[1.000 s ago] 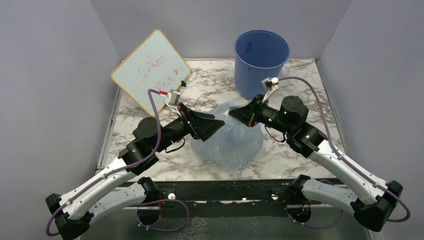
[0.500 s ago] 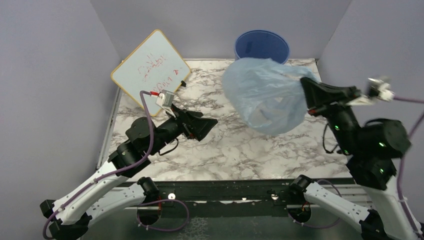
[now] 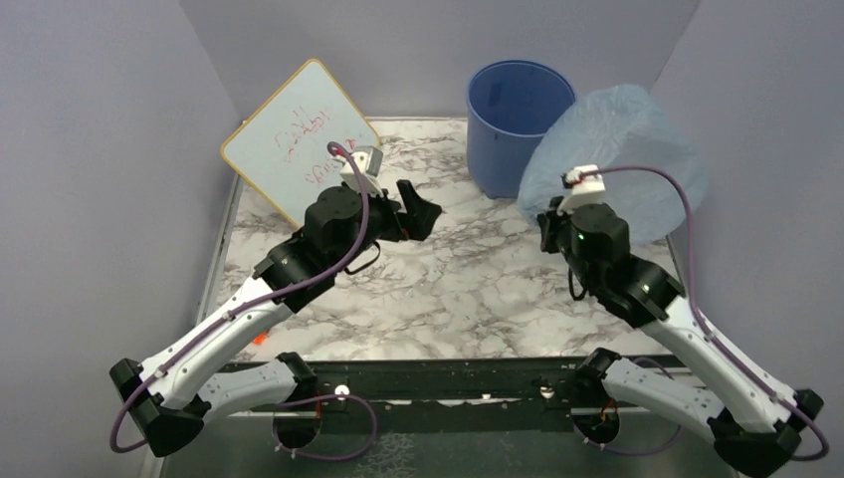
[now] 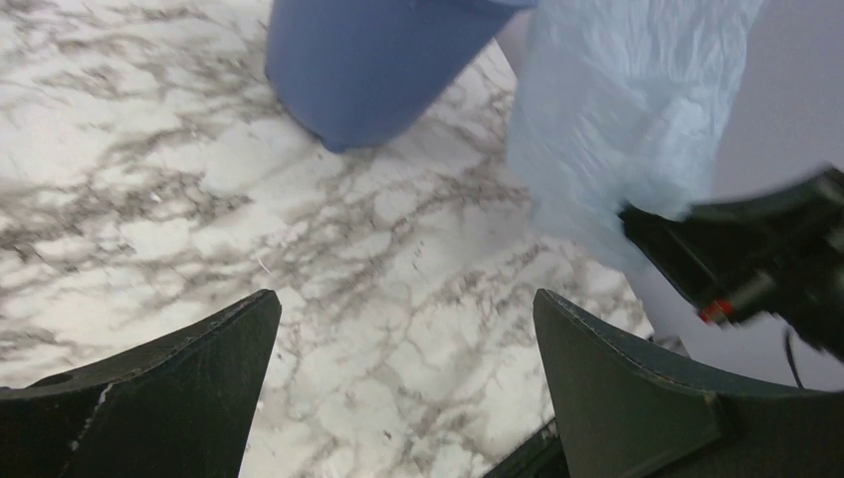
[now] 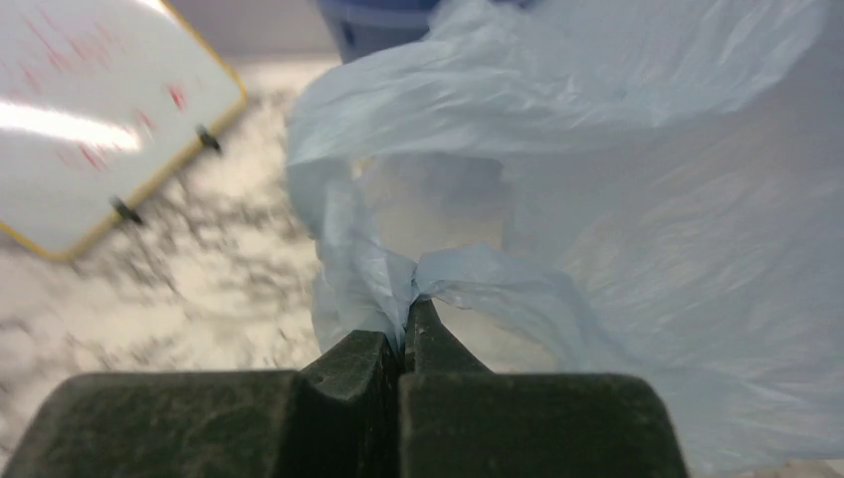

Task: Put the trash bags into the trash bin
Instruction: Unfold the trash bag at the center of the board, then move the trash bin to the center of the board.

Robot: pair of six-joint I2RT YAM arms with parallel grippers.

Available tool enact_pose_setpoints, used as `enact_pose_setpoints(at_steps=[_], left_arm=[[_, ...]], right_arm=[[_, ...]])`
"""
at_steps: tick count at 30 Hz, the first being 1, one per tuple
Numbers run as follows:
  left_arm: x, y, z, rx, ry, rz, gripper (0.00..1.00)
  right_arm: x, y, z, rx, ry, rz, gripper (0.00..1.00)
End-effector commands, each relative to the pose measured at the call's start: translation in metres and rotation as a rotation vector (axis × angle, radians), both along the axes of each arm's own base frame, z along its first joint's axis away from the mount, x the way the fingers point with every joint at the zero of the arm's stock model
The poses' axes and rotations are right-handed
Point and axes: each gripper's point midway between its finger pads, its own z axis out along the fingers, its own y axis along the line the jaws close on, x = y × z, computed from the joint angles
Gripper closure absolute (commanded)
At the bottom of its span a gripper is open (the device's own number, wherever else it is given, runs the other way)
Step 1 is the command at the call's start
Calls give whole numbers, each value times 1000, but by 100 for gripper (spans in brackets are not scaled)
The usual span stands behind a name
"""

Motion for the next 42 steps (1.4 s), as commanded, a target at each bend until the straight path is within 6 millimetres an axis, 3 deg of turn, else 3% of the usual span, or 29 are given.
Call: enact_pose_setpoints(at_steps=[1, 7, 10, 14, 20, 24, 32, 38, 42], left_arm=[[35, -16, 19, -60, -31, -85, 1], [80, -60, 19, -35, -17, -211, 1], [106, -69, 22, -18, -33, -179, 1], [150, -67, 27, 19, -73, -38, 1], [212, -84, 31, 22, -78, 85, 1], [245, -99, 14, 88, -46, 105, 1], [264, -116, -23, 154, -4, 66, 6], [270, -109, -75, 284, 52, 78, 11], [268, -104, -96, 372, 81, 54, 23]], right_arm=[[-23, -50, 67, 210, -239, -161, 99], [-20, -46, 36, 27, -89, -140, 99], [-19, -35, 32, 12, -69, -84, 99], [-23, -20, 37, 38, -91, 18, 99], [-32, -20, 48, 88, -112, 44, 99], [-38, -25, 53, 106, -124, 41, 99], [-45, -33, 61, 118, -149, 37, 98], [-46, -29, 62, 124, -151, 57, 98], [-44, -27, 61, 109, -134, 64, 97]])
